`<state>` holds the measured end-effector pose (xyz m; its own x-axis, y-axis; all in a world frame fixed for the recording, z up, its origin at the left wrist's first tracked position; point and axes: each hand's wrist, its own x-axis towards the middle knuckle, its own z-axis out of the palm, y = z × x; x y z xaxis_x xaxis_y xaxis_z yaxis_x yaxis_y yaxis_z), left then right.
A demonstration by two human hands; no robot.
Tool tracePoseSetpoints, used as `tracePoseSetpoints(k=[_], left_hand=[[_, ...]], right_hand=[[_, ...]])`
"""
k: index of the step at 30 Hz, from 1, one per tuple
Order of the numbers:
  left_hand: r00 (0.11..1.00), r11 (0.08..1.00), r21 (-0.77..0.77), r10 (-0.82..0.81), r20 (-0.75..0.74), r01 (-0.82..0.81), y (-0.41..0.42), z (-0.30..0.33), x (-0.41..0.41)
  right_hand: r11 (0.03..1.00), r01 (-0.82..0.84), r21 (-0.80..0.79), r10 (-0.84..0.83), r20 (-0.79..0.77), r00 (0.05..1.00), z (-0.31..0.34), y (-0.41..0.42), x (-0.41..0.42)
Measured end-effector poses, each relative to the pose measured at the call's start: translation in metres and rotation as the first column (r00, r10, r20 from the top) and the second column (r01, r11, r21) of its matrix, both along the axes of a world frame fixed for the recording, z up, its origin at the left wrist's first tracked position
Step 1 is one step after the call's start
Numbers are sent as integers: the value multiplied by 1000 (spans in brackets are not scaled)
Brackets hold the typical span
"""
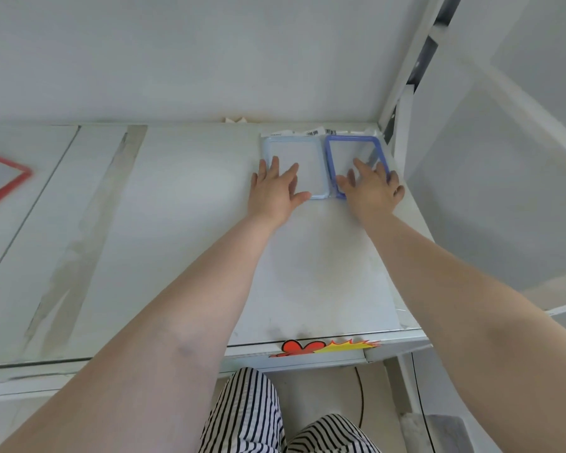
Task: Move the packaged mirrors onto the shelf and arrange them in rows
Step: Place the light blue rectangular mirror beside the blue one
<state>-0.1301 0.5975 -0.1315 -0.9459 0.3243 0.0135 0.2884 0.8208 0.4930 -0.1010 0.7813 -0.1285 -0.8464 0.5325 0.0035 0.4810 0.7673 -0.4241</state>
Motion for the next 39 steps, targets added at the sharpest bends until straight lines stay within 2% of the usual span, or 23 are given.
tracePoseSetpoints(k=[17, 33, 39], left_hand=[[999, 996, 74, 41, -7, -41, -6, -15, -2], [998, 998, 38, 43, -44, -42, -7, -14, 2], [994, 993, 95, 73, -81, -66, -9, -14, 5]], right_hand=[[998, -65, 17, 65, 12, 998, -4, 2, 7], [999, -45, 13, 45, 32, 998, -5, 1, 4], [999, -6, -32, 3, -87, 996, -2, 1, 10]])
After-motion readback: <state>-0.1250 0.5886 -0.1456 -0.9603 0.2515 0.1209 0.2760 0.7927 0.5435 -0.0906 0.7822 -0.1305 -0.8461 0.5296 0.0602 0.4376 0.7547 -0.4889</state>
